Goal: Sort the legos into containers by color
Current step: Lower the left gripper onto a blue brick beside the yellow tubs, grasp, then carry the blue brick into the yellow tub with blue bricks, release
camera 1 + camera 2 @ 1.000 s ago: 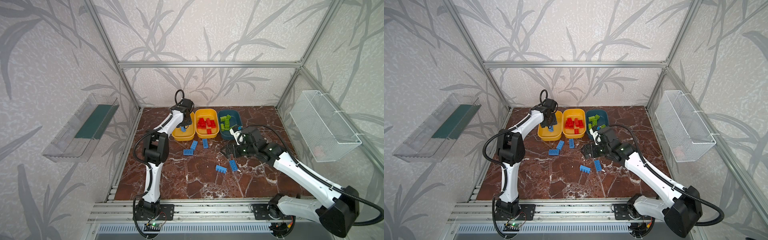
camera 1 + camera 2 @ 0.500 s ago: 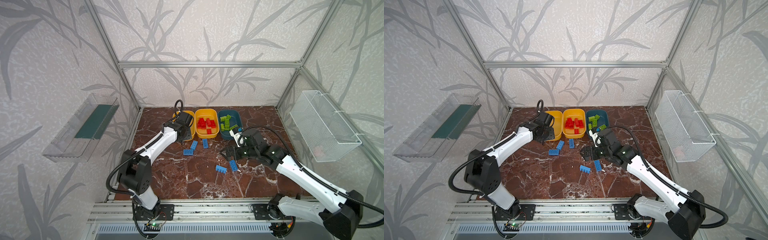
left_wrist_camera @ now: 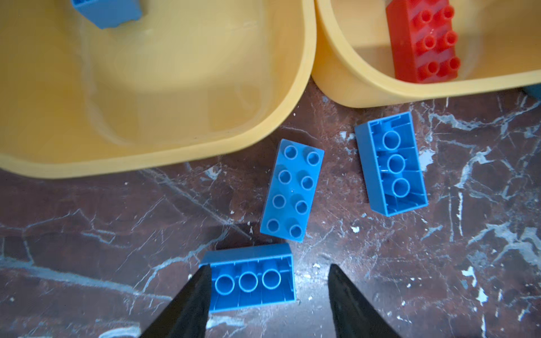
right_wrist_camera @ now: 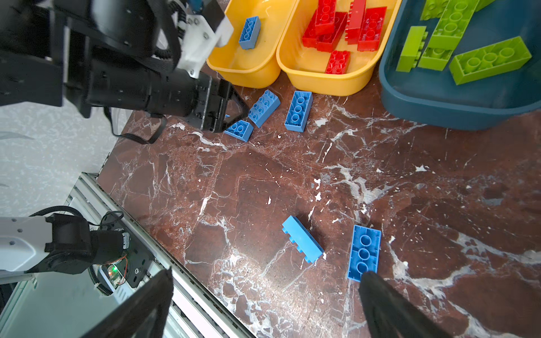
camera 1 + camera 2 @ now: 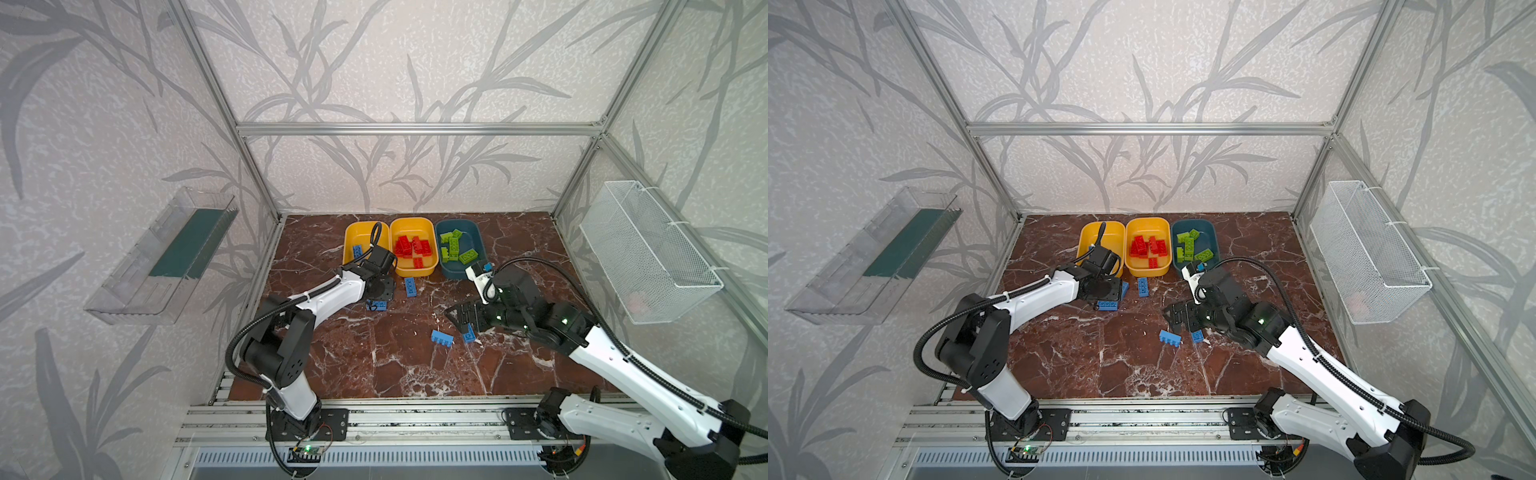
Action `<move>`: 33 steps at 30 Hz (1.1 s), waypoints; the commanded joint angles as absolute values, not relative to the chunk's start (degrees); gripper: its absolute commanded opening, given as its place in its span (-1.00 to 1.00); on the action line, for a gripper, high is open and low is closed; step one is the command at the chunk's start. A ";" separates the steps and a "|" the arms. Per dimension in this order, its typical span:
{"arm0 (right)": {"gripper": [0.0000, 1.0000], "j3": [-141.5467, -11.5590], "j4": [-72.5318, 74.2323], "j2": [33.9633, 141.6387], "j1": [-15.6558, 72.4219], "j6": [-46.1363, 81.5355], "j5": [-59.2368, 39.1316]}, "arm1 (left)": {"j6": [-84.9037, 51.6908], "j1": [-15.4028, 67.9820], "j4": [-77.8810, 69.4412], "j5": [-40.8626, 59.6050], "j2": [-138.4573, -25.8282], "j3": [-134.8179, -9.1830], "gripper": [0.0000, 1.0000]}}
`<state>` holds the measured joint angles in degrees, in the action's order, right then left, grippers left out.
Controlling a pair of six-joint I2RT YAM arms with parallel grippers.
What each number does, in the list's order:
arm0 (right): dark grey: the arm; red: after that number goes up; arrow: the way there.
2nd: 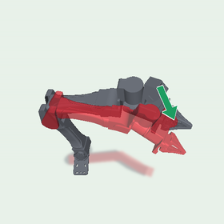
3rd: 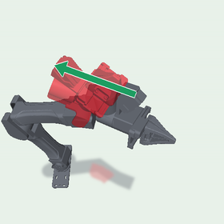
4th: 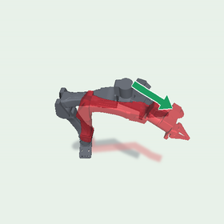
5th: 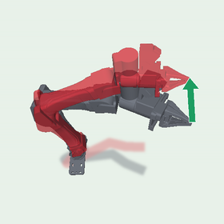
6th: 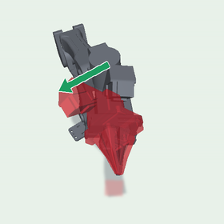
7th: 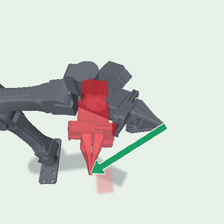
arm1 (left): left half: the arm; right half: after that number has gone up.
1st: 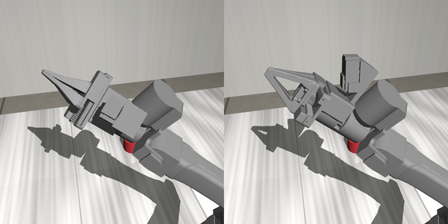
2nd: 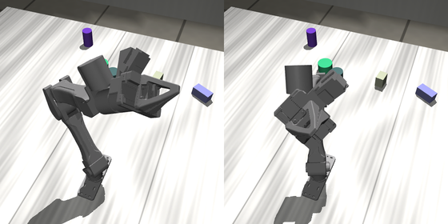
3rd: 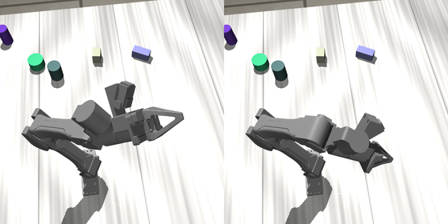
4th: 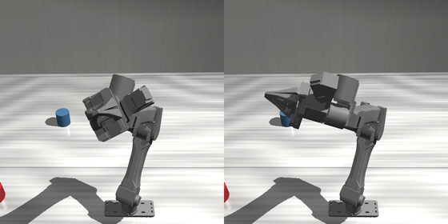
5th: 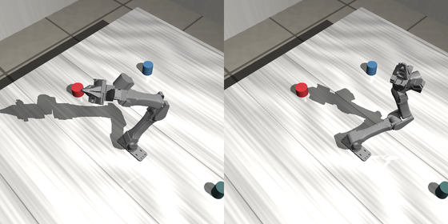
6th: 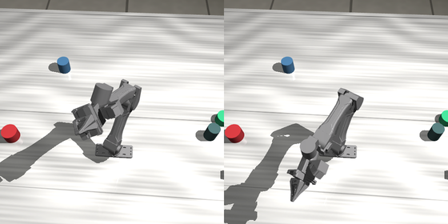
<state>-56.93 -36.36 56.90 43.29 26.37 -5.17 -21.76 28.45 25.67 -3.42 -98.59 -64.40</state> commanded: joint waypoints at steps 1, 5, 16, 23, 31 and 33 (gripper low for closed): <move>0.98 -56.29 -39.87 54.81 43.77 27.94 -2.26 | -18.14 28.39 22.28 -3.94 -100.83 -66.31 0.28; 0.98 -56.77 -41.75 53.55 43.86 28.21 -0.87 | -17.82 28.30 21.40 -3.22 -104.32 -67.72 0.28; 0.98 -56.66 -42.23 53.35 43.86 28.24 0.21 | -19.45 28.35 20.63 -3.03 -109.09 -68.35 0.00; 0.98 -56.13 -42.27 53.09 43.86 28.23 0.53 | -21.70 29.94 22.60 -2.13 -107.09 -67.06 -0.66; 0.98 -55.57 -42.19 52.41 43.86 28.48 -0.60 | -24.82 34.14 29.56 -5.92 -99.38 -68.47 -0.68; 0.98 -55.55 -42.14 52.05 43.86 28.56 -0.65 | -25.03 34.11 32.02 -7.84 -97.35 -70.11 -0.69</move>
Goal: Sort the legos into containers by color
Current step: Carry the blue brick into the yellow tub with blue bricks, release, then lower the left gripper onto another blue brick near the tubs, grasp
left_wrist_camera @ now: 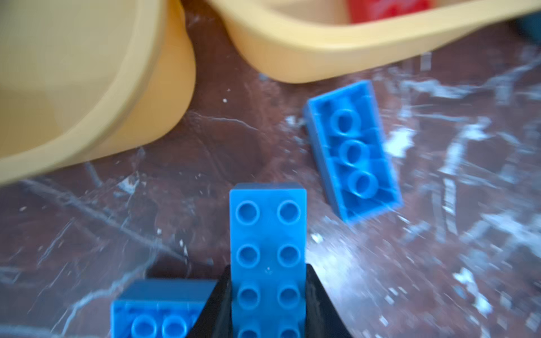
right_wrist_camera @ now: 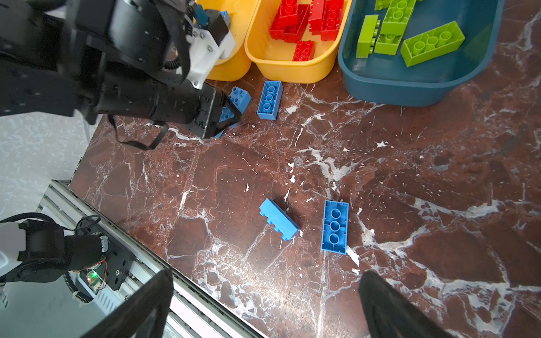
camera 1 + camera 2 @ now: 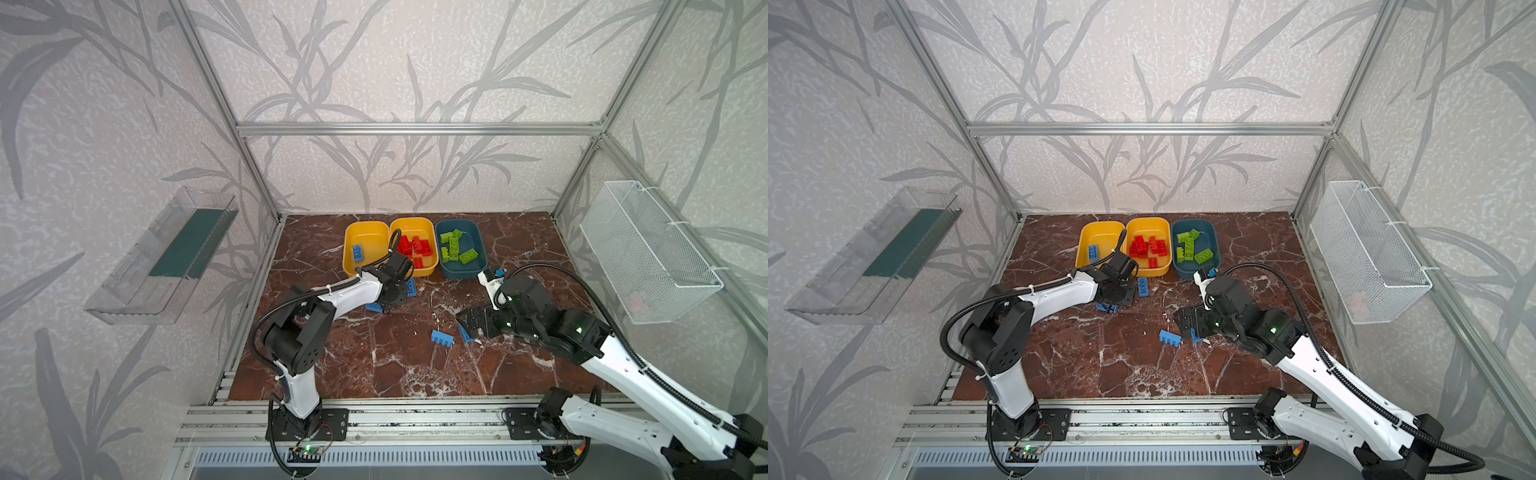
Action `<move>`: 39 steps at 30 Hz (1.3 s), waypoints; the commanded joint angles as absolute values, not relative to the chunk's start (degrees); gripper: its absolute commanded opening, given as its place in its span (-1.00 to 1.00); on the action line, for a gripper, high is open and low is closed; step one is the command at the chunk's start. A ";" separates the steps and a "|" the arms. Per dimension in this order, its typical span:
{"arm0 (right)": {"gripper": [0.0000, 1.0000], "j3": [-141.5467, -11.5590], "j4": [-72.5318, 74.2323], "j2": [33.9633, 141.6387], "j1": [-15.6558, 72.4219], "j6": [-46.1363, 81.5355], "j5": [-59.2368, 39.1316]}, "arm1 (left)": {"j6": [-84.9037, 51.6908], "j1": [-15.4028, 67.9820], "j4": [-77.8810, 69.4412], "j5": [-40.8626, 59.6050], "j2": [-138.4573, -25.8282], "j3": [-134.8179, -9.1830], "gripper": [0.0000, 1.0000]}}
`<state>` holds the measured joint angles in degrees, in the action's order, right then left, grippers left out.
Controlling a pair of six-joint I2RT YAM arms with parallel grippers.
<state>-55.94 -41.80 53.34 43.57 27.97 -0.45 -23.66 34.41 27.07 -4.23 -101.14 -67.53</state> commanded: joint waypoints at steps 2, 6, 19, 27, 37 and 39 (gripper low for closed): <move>0.98 -55.66 -42.27 51.82 43.86 28.57 -0.70 | -24.90 34.04 34.09 -10.15 -95.85 -72.00 -0.68; 0.98 -56.05 -42.21 52.08 43.86 28.22 -0.54 | -24.36 32.99 36.89 -13.36 -95.68 -77.11 -0.67; 0.98 -57.70 -41.52 56.03 43.77 26.69 0.29 | -22.11 20.40 40.17 -8.24 -113.43 -96.77 -0.62; 0.98 -59.12 -39.72 60.28 42.04 23.84 0.06 | -21.36 18.37 42.93 -6.42 -121.48 -105.80 0.44; 0.98 -59.03 -37.66 62.84 41.84 22.68 -1.76 | -28.44 19.00 41.24 -5.89 -111.38 -94.85 0.52; 0.98 -58.42 -37.04 62.19 41.84 23.09 -2.72 | -30.27 19.63 39.69 -5.73 -105.95 -88.05 0.52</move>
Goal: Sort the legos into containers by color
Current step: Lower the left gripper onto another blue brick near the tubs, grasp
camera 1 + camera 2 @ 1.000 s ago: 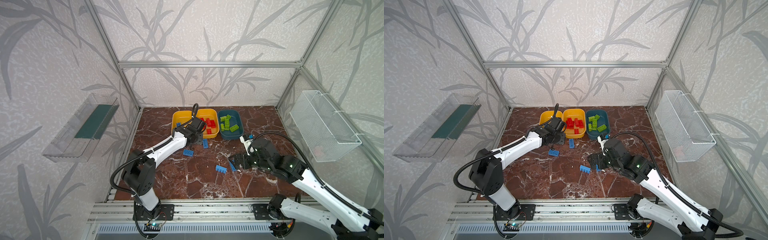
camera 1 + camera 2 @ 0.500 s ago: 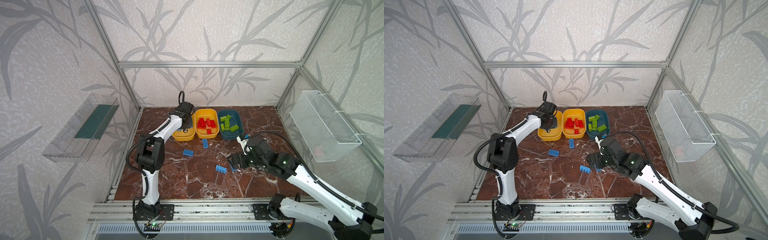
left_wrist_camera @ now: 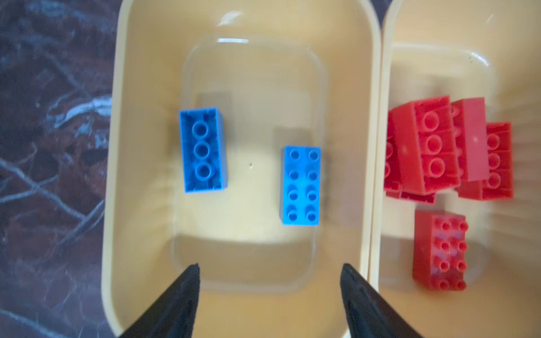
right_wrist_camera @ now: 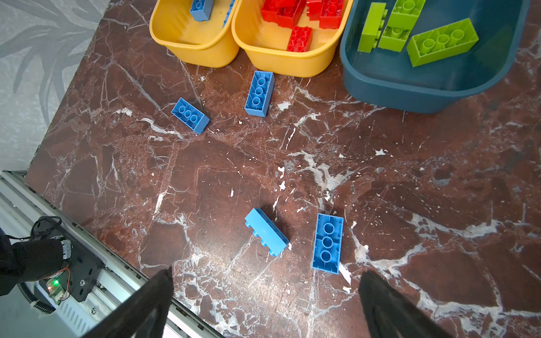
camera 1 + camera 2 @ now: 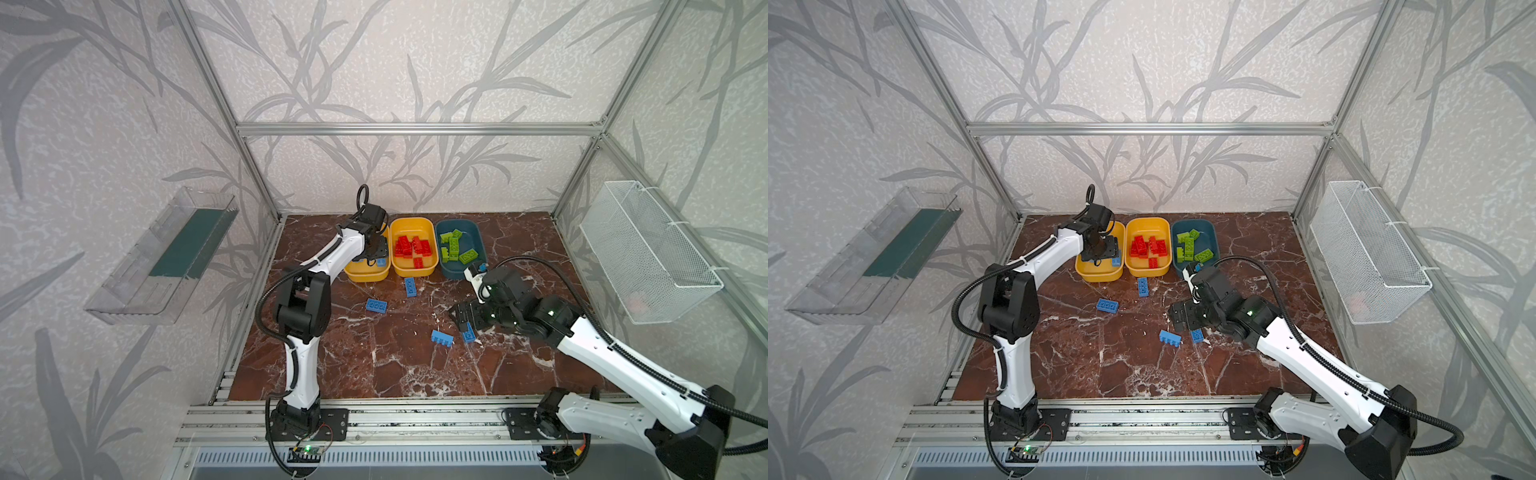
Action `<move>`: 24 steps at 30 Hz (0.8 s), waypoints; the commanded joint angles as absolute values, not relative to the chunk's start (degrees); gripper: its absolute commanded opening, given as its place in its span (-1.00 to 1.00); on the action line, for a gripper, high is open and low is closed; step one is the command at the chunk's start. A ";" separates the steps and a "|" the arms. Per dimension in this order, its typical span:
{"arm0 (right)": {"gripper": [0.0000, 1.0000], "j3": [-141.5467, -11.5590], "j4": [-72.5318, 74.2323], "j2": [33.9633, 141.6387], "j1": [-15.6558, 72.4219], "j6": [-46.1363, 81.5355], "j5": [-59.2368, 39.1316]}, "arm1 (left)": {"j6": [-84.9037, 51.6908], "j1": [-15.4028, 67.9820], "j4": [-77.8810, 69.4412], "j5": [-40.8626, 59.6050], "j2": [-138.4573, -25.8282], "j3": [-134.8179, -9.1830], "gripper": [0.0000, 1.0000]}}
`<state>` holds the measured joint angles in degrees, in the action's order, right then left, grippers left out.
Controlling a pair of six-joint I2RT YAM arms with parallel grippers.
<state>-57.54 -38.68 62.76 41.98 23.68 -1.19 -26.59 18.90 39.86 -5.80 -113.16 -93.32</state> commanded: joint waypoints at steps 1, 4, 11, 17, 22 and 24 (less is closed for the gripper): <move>0.98 -58.32 -36.92 61.82 41.86 23.35 -3.02 | -31.13 20.01 38.82 -5.54 -103.75 -84.43 0.52; 0.98 -57.34 -36.87 60.27 41.92 23.90 -3.56 | -34.49 21.58 36.54 -5.72 -95.57 -73.56 0.54; 0.98 -53.99 -36.73 57.30 42.01 25.80 -3.34 | -51.50 27.91 28.25 -3.40 -82.41 -53.56 0.57; 0.98 -52.47 -35.56 55.22 43.08 27.47 -4.00 | -56.26 31.17 26.76 -4.02 -84.13 -52.69 0.63; 0.98 -52.53 -37.18 53.89 43.44 26.64 -2.69 | -57.90 31.04 26.28 -4.17 -89.12 -55.21 0.67; 0.98 -52.58 -37.70 53.62 43.42 26.13 -2.01 | -58.37 31.01 26.00 -4.01 -91.32 -56.39 0.76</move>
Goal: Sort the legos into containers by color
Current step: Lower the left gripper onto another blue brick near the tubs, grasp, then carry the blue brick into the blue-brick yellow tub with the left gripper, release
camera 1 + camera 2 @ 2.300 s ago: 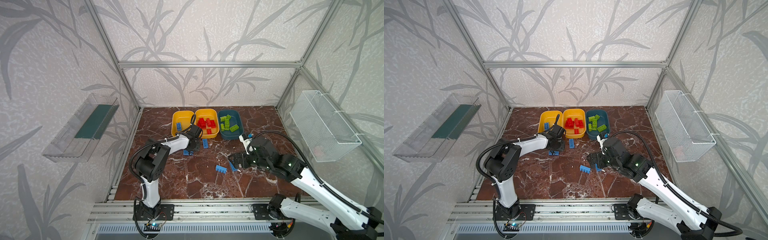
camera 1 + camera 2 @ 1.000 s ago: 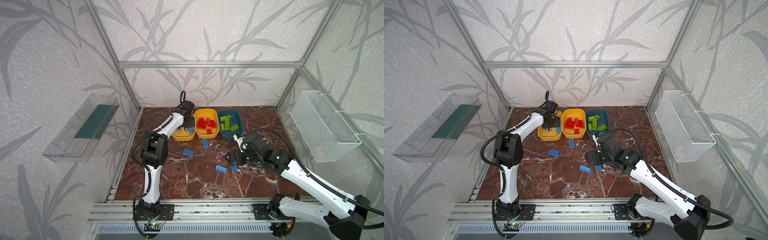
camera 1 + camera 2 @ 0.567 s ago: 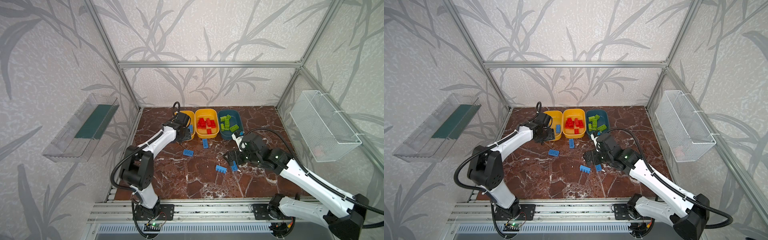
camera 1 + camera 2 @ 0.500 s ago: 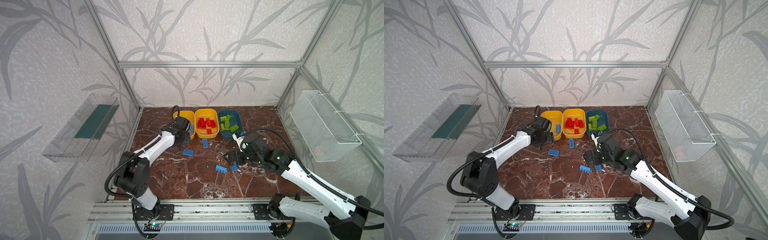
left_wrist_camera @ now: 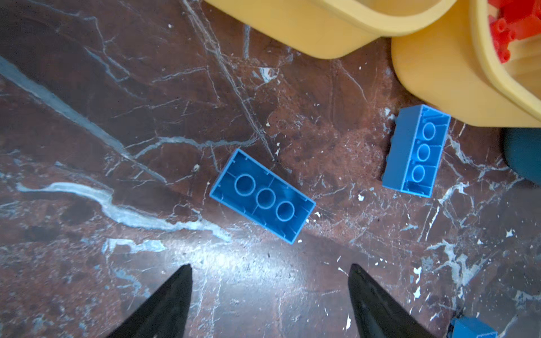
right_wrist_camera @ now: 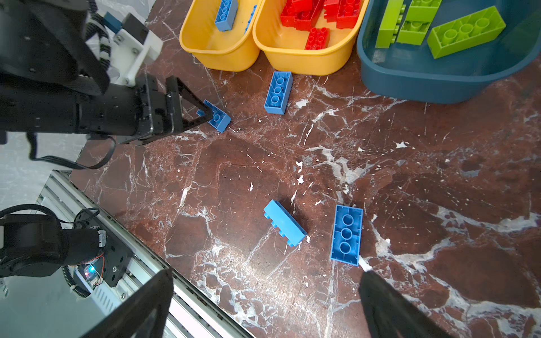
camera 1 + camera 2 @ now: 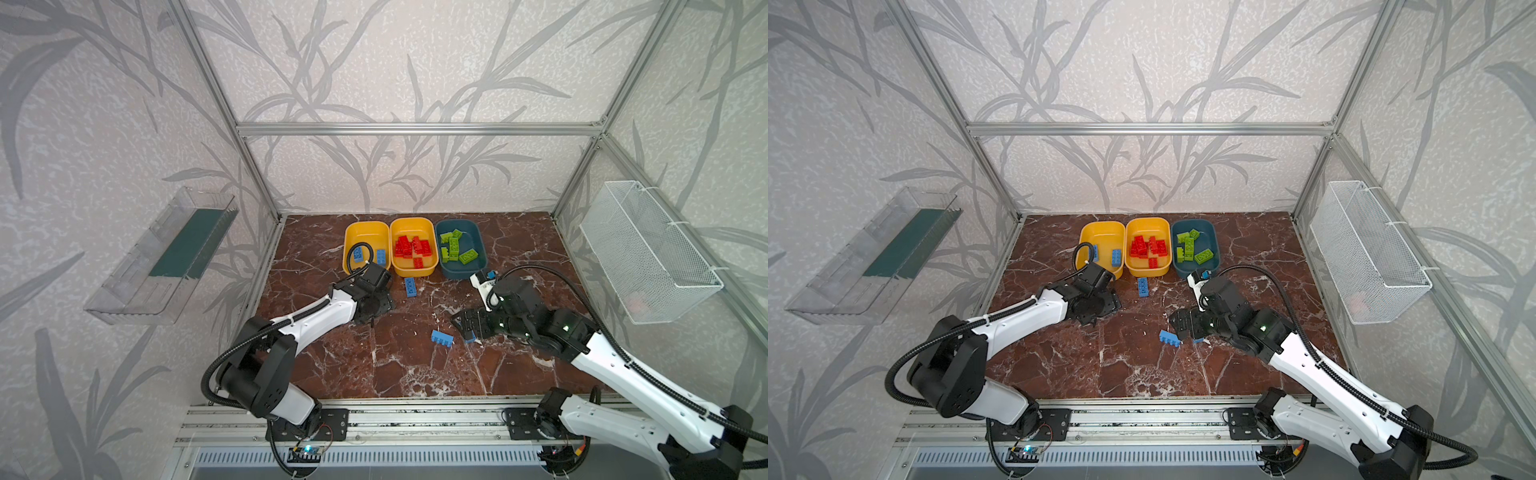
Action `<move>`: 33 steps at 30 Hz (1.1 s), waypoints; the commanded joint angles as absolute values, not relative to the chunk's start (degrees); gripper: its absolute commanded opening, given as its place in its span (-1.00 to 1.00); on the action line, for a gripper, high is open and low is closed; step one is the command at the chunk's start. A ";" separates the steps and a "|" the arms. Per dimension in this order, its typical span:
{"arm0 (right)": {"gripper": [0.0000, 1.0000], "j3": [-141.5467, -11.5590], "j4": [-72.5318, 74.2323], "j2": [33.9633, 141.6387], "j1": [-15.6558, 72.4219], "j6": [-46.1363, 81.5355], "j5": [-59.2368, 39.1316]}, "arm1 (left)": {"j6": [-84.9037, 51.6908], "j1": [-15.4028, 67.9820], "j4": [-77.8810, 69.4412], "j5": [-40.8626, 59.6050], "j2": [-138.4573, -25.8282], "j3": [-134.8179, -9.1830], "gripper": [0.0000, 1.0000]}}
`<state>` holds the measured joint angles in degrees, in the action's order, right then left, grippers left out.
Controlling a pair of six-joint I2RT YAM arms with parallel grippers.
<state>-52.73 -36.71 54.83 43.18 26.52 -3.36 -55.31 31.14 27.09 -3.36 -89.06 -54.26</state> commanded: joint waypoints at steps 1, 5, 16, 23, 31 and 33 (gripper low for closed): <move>0.98 -52.65 -37.87 53.49 43.42 25.81 -1.70 | -58.36 30.98 25.37 -3.56 -92.53 -56.83 0.92; 0.98 -52.12 -37.54 54.00 43.42 24.96 -0.46 | -58.97 30.86 24.23 -3.44 -95.96 -58.28 0.98; 0.98 -50.86 -32.96 59.36 43.42 22.64 -0.84 | -58.52 28.67 28.33 -4.27 -103.79 -63.25 0.82; 0.98 -50.57 -30.59 60.71 43.33 21.24 -0.74 | -56.07 28.50 33.01 -9.85 -104.09 -63.42 0.47; 0.98 -50.97 -30.66 61.14 42.99 19.86 -0.12 | -51.55 28.61 38.20 -11.24 -105.08 -64.15 -0.16; 0.98 -50.97 -30.97 60.34 43.00 19.95 0.08 | -51.57 28.67 38.22 -10.78 -104.40 -63.44 -0.39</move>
<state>-50.76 -31.18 61.56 43.16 20.88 -0.91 -52.18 28.71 34.79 -9.39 -104.62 -63.99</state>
